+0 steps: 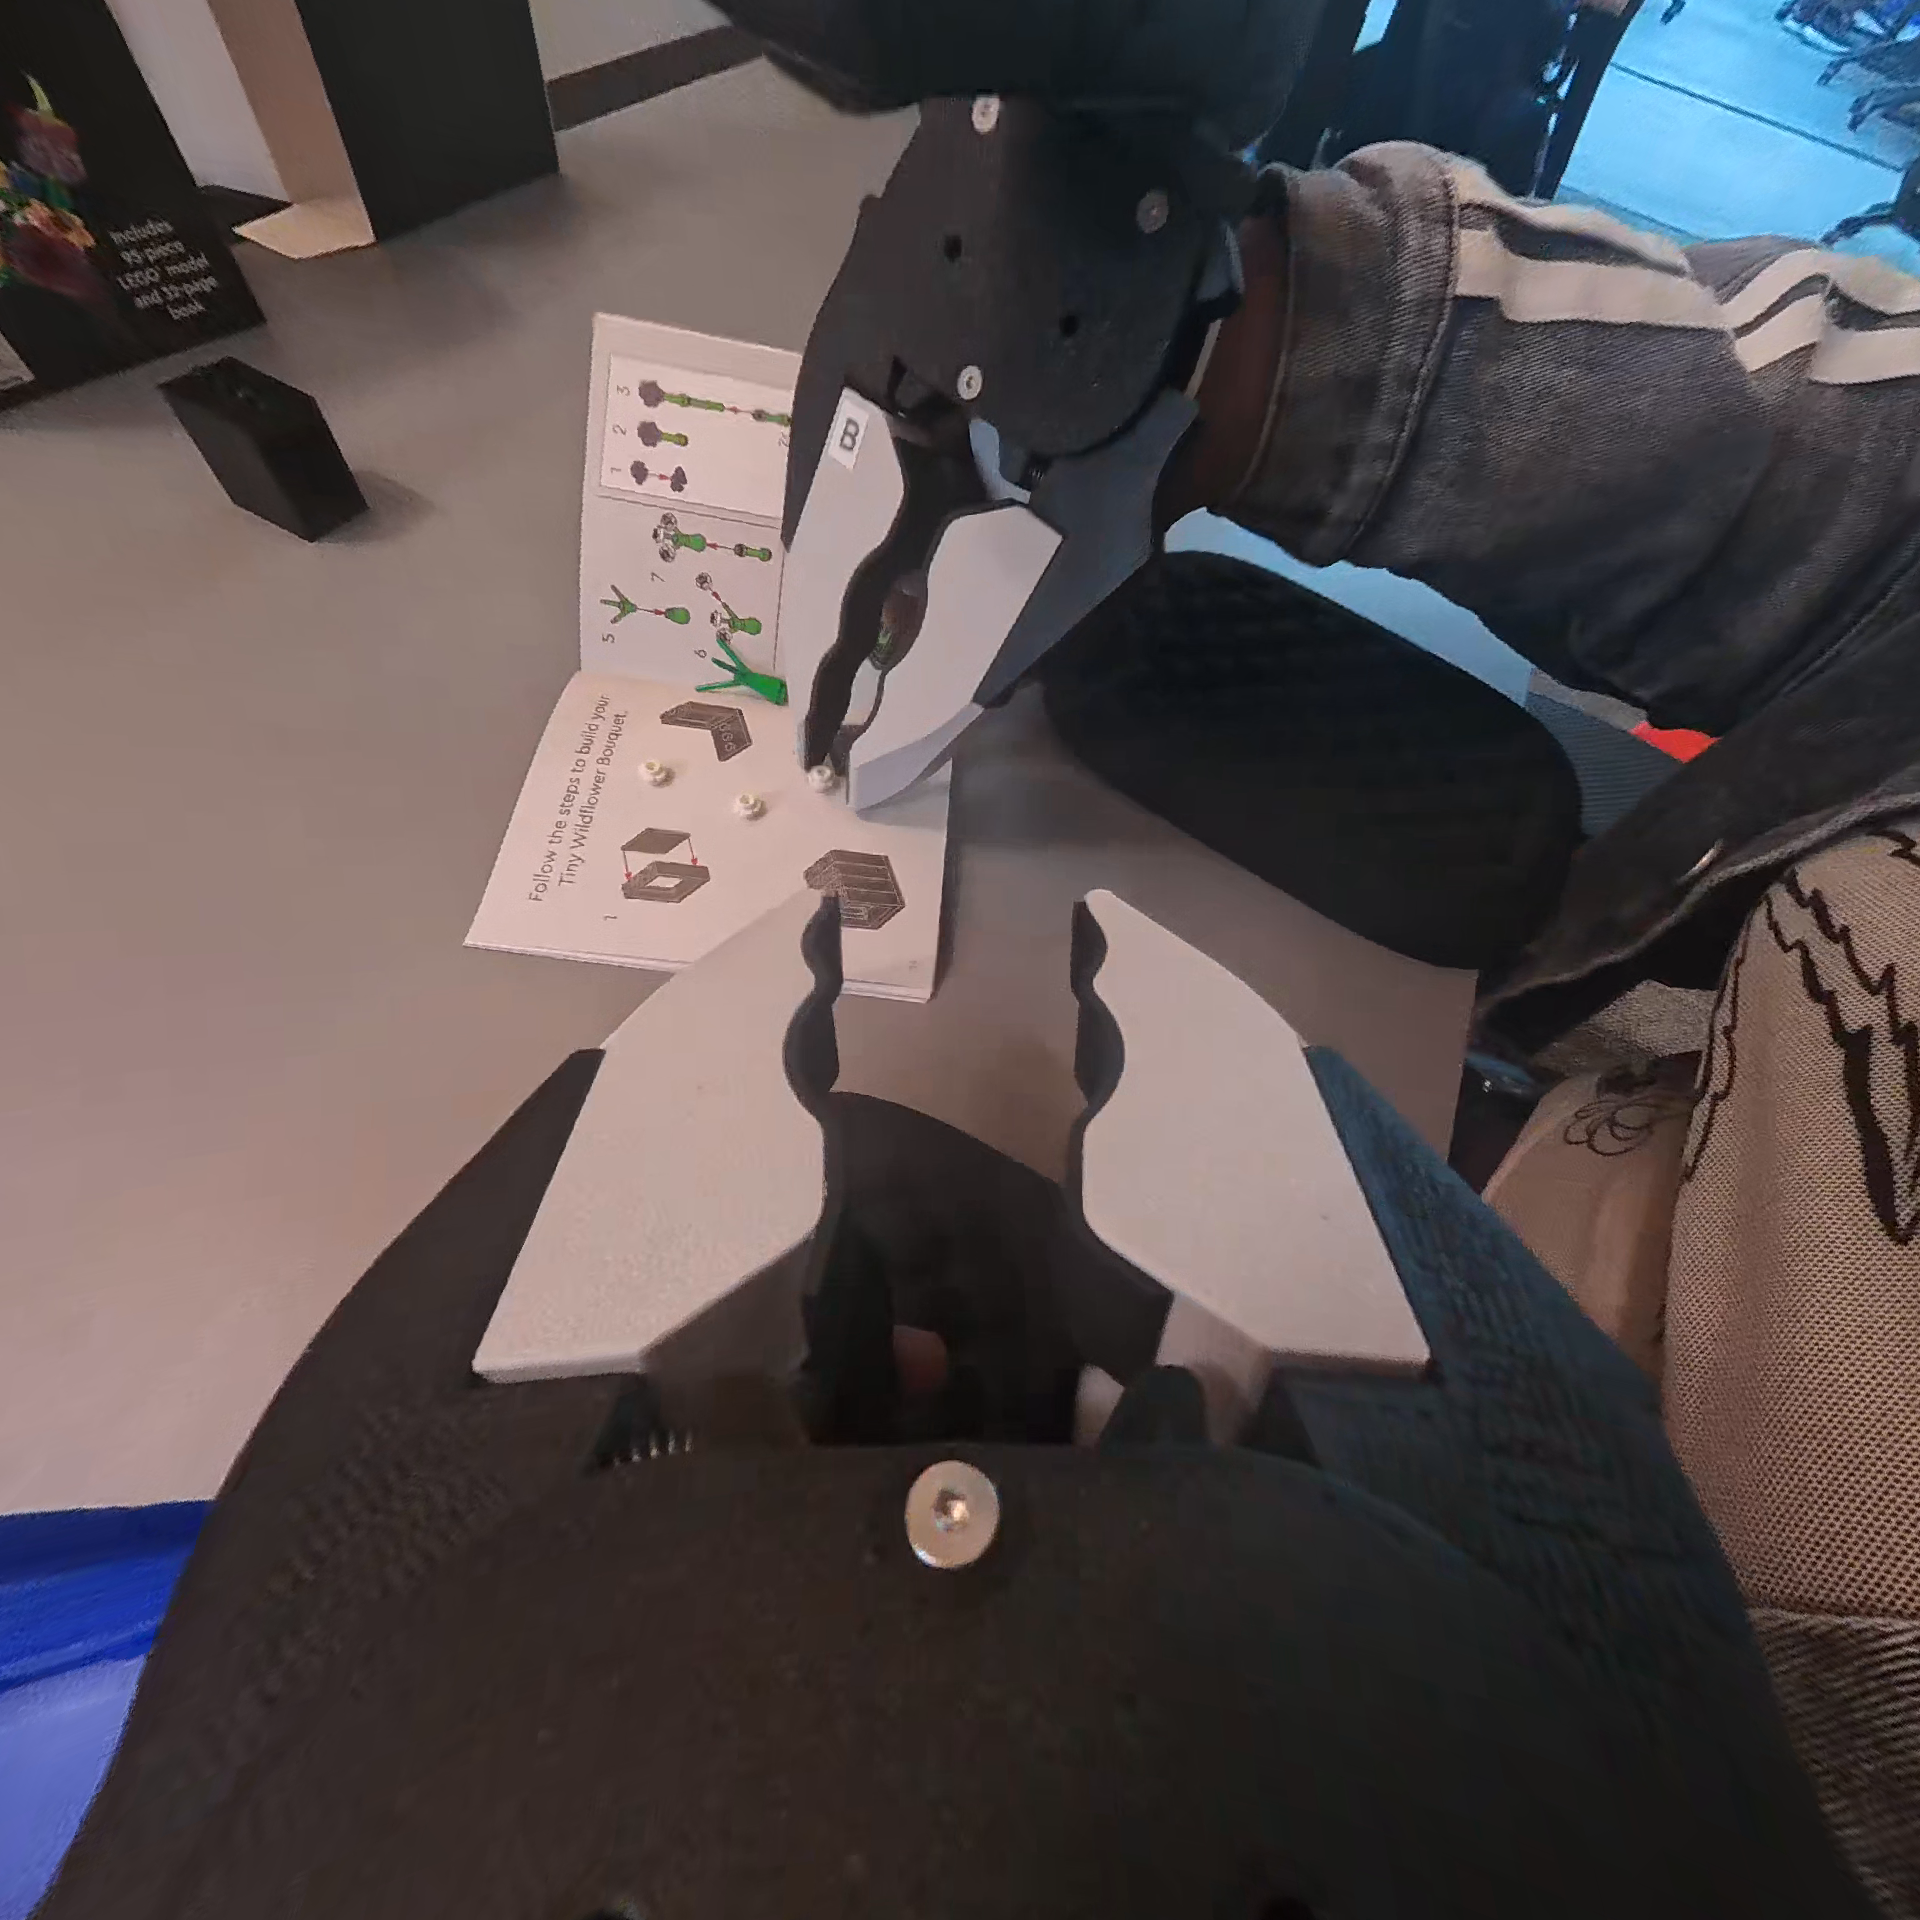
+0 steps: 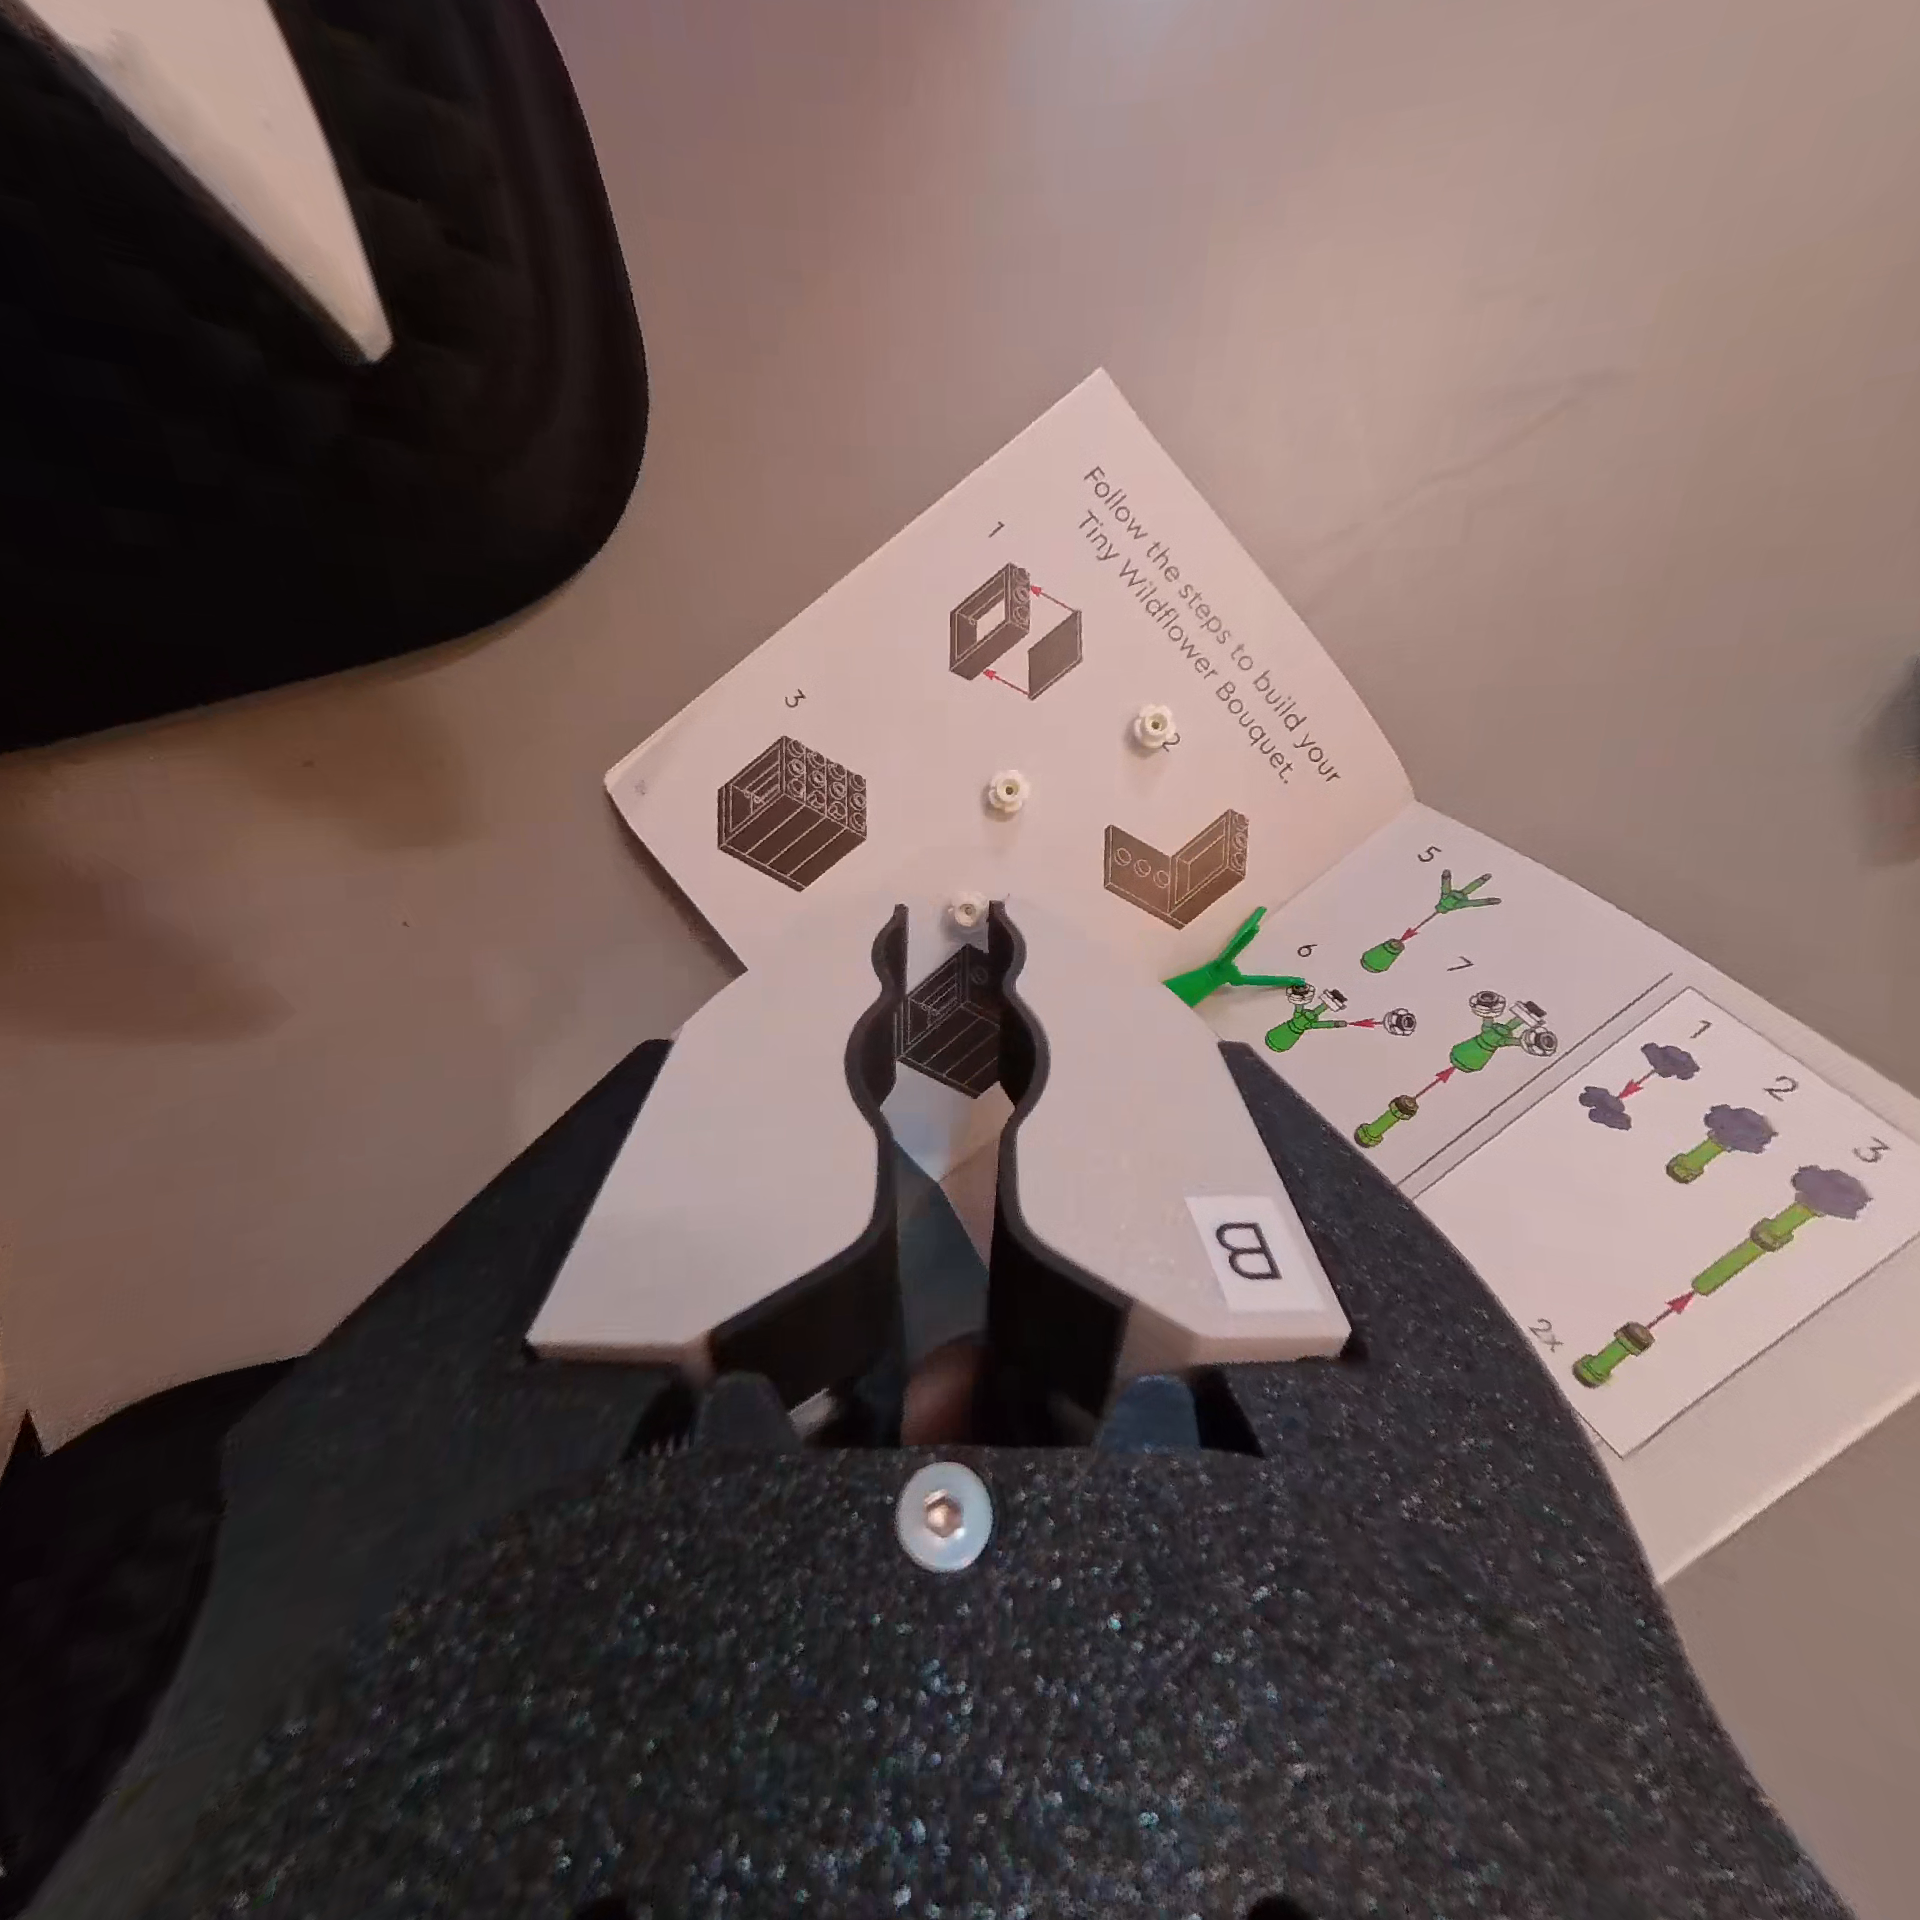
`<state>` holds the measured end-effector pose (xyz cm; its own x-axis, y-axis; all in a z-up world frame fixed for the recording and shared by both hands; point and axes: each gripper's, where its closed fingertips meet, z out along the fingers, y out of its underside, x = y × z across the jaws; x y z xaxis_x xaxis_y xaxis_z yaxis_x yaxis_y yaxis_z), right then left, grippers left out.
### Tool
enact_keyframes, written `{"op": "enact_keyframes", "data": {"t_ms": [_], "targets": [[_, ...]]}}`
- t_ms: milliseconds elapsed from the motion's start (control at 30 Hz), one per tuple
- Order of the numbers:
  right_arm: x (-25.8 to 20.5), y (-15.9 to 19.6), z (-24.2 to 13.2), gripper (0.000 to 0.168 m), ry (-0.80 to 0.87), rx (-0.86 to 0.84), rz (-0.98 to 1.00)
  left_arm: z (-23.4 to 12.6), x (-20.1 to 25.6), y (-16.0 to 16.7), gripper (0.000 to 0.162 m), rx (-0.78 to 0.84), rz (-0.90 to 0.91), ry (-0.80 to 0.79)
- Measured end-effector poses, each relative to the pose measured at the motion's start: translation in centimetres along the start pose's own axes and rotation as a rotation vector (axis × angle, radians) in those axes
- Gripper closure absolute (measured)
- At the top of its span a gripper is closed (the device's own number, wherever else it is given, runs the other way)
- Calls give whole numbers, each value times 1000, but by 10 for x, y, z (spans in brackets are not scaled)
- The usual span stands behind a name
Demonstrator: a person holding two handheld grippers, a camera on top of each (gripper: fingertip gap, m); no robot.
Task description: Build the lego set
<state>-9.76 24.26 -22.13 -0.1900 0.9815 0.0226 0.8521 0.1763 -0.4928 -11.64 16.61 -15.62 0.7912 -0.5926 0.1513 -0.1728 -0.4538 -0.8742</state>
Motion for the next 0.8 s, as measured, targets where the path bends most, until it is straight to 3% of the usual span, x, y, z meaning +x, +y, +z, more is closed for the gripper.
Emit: {"op": "enact_keyframes", "data": {"t_ms": [400,600,800], "targets": [[5,3,-8,150,-2,21,13,2,2,2,119,2,14,23],[-1,-6,-22,166,-9,81,-78,5,2,5,119,6,-5,27],[-4,-9,-6,160,59,121,-119,10,3,6,120,9,6,39]]}}
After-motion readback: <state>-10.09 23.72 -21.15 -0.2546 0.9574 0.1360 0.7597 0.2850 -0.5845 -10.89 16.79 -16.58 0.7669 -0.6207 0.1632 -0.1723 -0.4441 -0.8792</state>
